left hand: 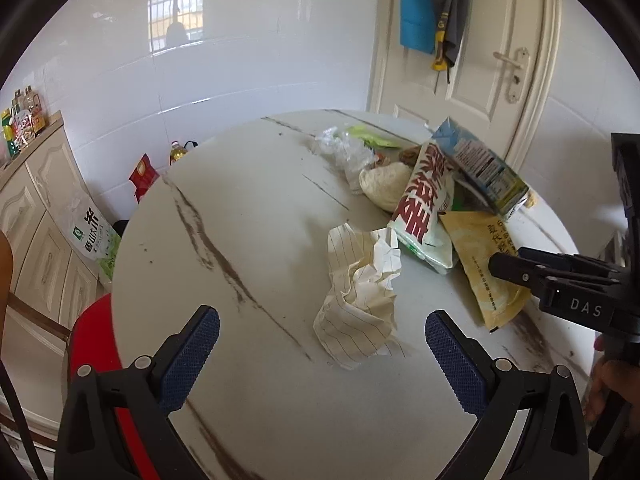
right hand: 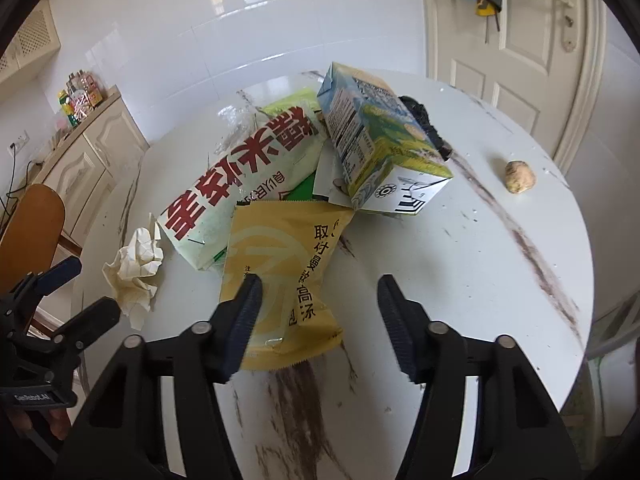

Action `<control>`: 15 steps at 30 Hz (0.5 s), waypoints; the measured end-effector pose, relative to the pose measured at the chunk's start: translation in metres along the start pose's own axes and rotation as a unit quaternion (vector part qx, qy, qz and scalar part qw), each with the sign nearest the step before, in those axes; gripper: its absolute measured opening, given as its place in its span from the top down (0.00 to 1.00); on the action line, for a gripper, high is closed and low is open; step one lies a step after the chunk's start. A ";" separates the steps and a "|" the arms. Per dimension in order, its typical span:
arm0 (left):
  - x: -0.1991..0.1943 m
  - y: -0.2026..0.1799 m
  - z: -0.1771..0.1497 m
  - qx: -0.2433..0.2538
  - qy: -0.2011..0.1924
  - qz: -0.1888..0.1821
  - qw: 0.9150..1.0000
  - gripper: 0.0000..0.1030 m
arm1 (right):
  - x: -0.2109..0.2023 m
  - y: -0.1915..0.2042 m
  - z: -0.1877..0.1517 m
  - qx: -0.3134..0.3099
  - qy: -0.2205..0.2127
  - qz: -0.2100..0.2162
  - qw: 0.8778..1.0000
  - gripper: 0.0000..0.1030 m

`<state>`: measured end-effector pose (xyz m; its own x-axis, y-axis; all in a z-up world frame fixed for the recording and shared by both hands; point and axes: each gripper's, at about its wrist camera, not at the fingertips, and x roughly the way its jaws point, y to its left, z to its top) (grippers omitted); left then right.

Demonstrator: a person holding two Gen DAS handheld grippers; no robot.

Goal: Collect trash
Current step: 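Return to the table and grasp the crumpled lined paper with the left tool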

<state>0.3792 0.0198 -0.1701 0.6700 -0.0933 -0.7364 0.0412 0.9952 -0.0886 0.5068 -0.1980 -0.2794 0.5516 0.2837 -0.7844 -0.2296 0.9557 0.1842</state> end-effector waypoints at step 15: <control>0.045 -0.003 0.010 -0.005 0.021 0.014 1.000 0.52 | -0.019 -0.024 -0.010 0.015 -0.025 0.085 0.996 0.85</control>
<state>0.4169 0.0129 -0.1964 0.6387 -0.0663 -0.7666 0.0155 0.9972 -0.0734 0.4937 -0.2275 -0.2753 0.5466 0.4451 -0.7093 -0.3004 0.8949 0.3300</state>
